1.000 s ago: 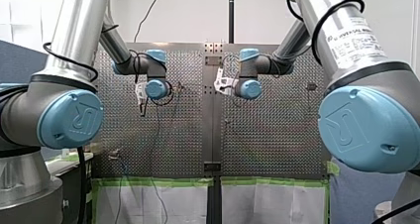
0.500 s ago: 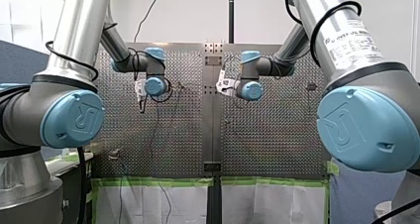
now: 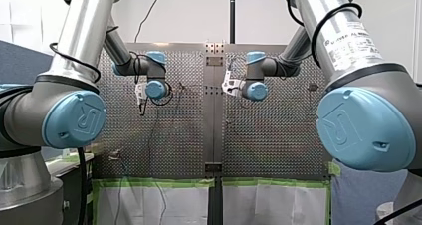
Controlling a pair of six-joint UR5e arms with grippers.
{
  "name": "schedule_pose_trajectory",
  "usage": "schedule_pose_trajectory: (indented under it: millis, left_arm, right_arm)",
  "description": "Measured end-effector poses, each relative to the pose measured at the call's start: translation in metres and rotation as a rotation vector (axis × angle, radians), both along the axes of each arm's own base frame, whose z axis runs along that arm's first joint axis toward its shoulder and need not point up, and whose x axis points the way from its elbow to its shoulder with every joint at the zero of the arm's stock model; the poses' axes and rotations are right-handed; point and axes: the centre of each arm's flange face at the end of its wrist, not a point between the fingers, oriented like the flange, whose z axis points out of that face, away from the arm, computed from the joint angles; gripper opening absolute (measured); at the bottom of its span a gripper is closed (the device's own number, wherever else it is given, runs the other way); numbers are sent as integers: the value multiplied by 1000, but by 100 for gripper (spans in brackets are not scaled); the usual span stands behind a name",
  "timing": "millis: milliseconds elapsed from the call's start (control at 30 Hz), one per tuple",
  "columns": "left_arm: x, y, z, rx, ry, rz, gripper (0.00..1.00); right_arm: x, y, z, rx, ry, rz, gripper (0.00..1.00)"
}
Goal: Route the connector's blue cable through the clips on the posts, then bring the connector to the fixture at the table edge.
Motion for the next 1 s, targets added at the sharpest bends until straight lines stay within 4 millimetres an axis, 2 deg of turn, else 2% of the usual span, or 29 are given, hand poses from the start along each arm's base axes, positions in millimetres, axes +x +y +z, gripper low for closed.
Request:
schedule_pose_trajectory:
  millis: [100,133,167,233,267,300,333,367,433,467,533,1000]
  left_arm:
    - [1,1,0,-5,-2,-1,0]
    - [1,1,0,-5,-2,-1,15]
    - [1,1,0,-3,-2,-1,15]
    - [1,1,1,0,-1,-2,41]
    - [1,1,0,0,1,-3,41]
    - [0,1,0,0,4,-4,51]
    - [0,1,0,-1,7,-4,57]
    - [0,1,-1,-3,11,-5,57]
    - [-1,1,-2,-8,21,-7,78]
    - [-2,1,-2,-10,24,-8,78]
    - [-2,1,-3,-14,32,-14,100]
    - [-21,-8,-11,-59,100,-89,100]
  right_arm:
    - [0,-1,-1,0,2,4,0]
    - [0,-1,-1,0,3,6,0]
    - [0,0,-1,0,4,8,0]
    - [0,0,-1,1,5,10,0]
    - [0,0,-1,2,6,11,0]
    - [0,0,-1,2,6,11,0]
    - [0,0,-2,3,6,12,0]
    - [0,0,-2,3,7,13,0]
    - [0,0,-2,4,8,17,0]
    - [1,0,-2,4,9,19,0]
    - [1,1,-3,6,11,23,0]
    - [1,2,-5,18,23,31,0]
